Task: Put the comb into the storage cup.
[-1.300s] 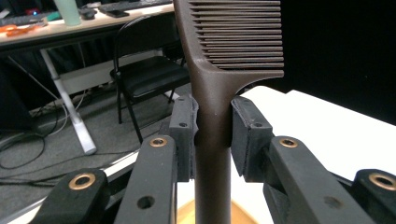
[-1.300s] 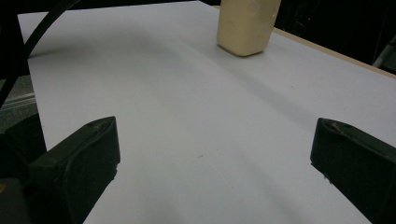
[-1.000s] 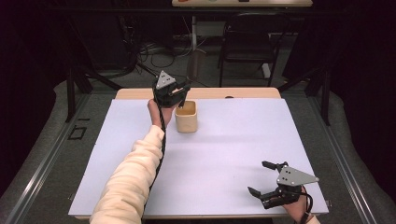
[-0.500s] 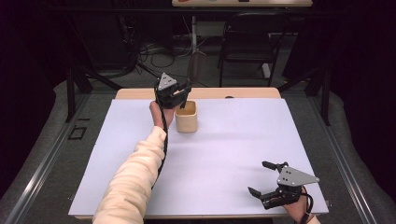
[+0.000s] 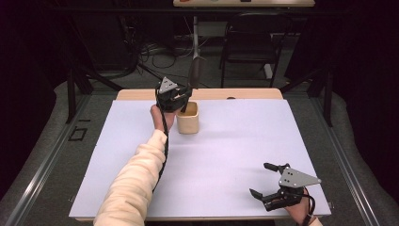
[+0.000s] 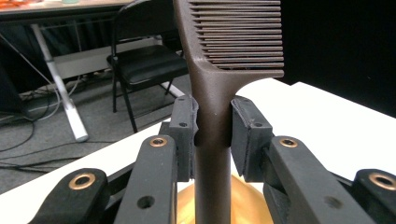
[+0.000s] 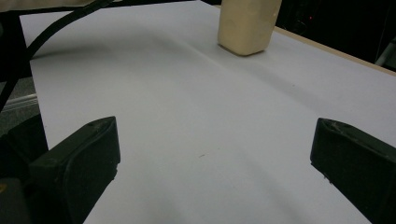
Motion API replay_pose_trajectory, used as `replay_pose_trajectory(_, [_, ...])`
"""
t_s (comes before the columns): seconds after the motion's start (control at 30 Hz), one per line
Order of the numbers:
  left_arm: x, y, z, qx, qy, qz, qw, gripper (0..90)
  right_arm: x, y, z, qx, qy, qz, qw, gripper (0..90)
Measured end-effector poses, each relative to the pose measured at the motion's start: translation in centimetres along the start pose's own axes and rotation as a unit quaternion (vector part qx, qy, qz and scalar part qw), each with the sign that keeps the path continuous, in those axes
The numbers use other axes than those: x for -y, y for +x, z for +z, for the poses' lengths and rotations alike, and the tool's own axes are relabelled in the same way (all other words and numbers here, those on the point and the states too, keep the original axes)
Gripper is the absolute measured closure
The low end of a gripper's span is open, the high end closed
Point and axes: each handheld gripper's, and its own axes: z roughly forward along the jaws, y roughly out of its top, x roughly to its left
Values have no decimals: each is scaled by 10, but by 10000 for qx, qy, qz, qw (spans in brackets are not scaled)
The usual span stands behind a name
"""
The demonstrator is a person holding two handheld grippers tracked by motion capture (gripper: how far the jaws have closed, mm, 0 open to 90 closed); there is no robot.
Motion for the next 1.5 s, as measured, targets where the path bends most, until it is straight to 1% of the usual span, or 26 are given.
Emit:
replay_pose_trajectory(0.13, [0,-1,0,45,55,53,10000,720,0,0,0,4,-17,-10,10000,9])
replay_pose_trajectory(0.27, [2,-1,1,41,102,108,9999,720,0,0,0,0,-19,-4,10000,9])
replay_pose_trajectory(0.53, [5,2,1,90,186,56,9998,720,0,0,0,6,-12,0,10000,9])
replay_pose_trajectory(0.67, [6,3,1,98,226,65,9997,720,0,0,0,1,-13,-4,10000,9])
replay_pose_trajectory(0.93, [8,4,3,180,309,111,9993,720,0,0,0,6,-17,-2,10000,9])
replay_pose_trajectory(1.17, [9,5,4,229,377,108,9990,719,0,0,0,8,-15,-4,10000,9])
replay_pose_trajectory(1.2, [10,5,4,203,396,123,9989,720,0,0,0,8,-12,-2,10000,9])
replay_pose_trajectory(1.3, [11,6,5,168,468,71,9987,720,0,0,0,7,-12,-3,10000,9])
replay_pose_trajectory(1.5, [12,5,7,183,520,90,9984,719,0,0,0,8,-9,-3,10000,9])
